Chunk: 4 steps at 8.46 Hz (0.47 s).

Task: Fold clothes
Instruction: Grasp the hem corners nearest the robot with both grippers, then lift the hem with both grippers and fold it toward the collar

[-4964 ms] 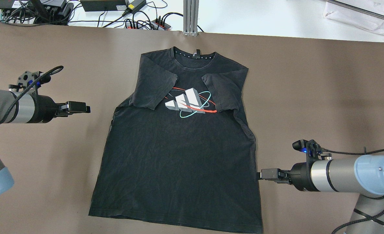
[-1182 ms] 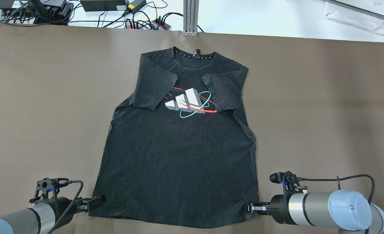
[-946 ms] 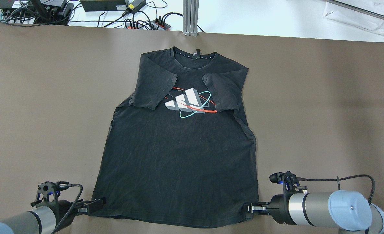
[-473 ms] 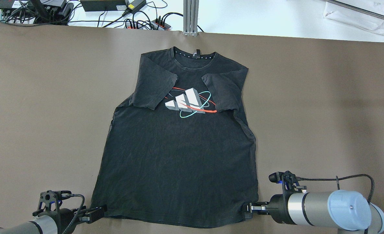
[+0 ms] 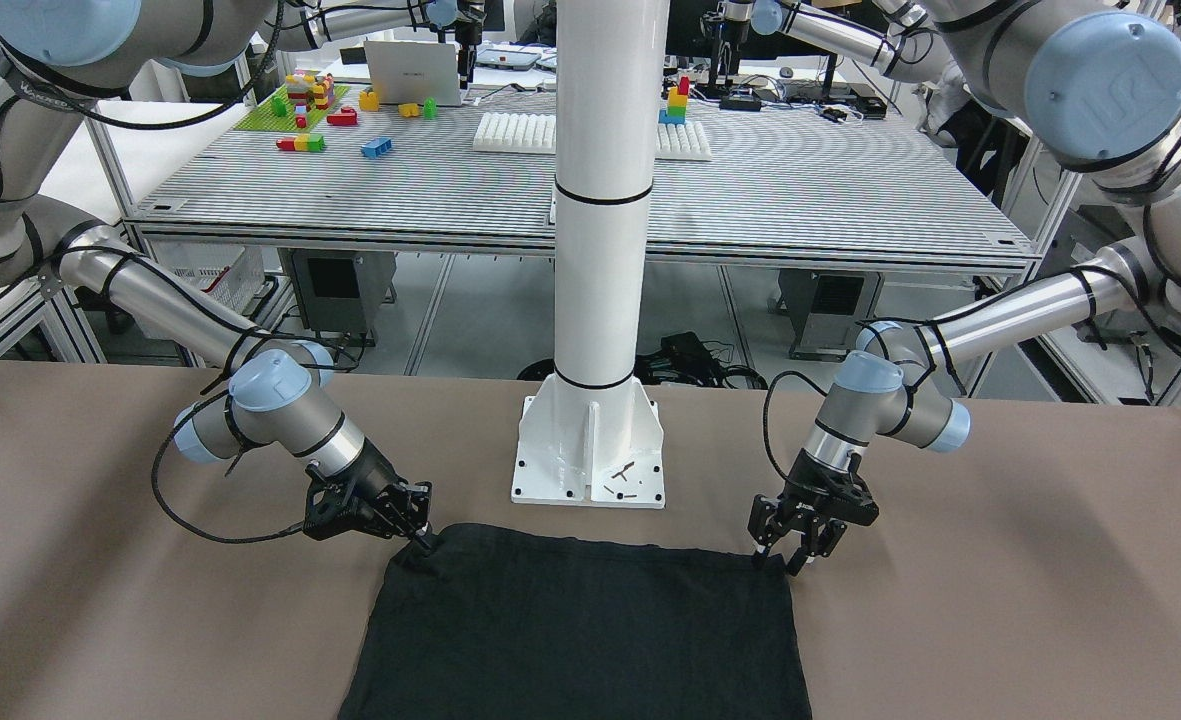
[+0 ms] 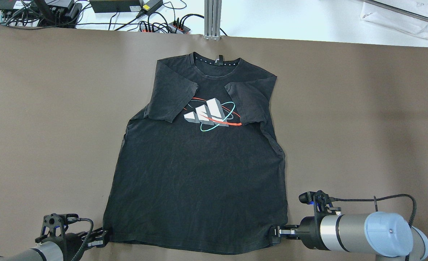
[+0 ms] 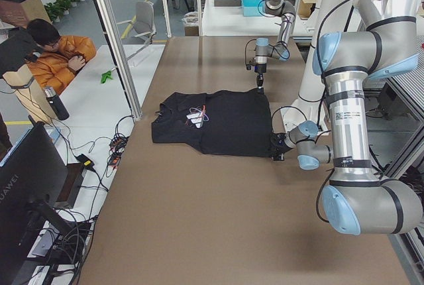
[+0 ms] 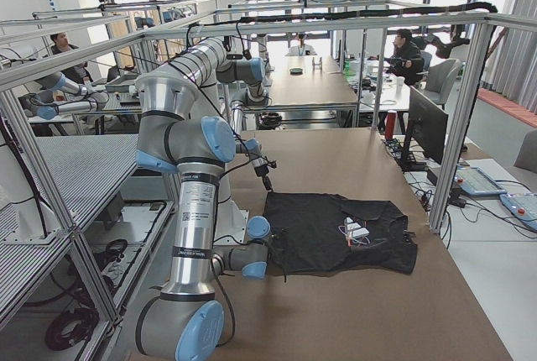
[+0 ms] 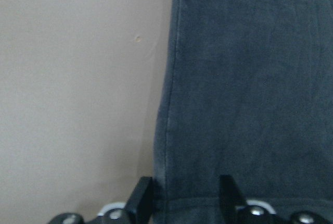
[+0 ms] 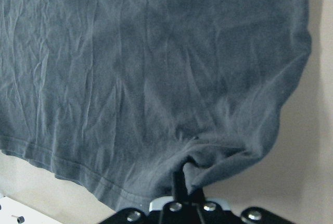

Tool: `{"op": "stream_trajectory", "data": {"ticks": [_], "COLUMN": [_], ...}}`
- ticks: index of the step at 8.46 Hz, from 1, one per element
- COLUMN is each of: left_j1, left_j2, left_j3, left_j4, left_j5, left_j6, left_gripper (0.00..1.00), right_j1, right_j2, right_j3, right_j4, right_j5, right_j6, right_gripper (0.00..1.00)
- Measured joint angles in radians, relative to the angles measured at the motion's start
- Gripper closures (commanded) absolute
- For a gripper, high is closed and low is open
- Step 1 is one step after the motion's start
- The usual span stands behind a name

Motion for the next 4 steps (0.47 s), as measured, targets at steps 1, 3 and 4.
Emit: {"op": "stream_trajectory", "data": {"ticks": [1, 3, 4], "left_j1": [0.001, 0.001, -0.001], "left_j2": [-0.003, -0.007, -0.005], "left_j3": [-0.001, -0.014, -0.034], "left_j4": [0.000, -0.001, 0.000], "left_j5": [0.001, -0.004, -0.015], "left_j6": [0.000, 0.000, 0.002], "left_gripper": [1.00, 1.00, 1.00], "right_j1": [0.000, 0.001, 0.001], "right_j2": [0.001, 0.005, 0.006], "right_j3": [0.000, 0.001, 0.007], "right_j4": [0.000, 0.000, 0.000], "right_j5": [0.000, 0.000, 0.003], "right_j6": [0.000, 0.000, 0.000], "right_gripper": [1.00, 1.00, 1.00]}}
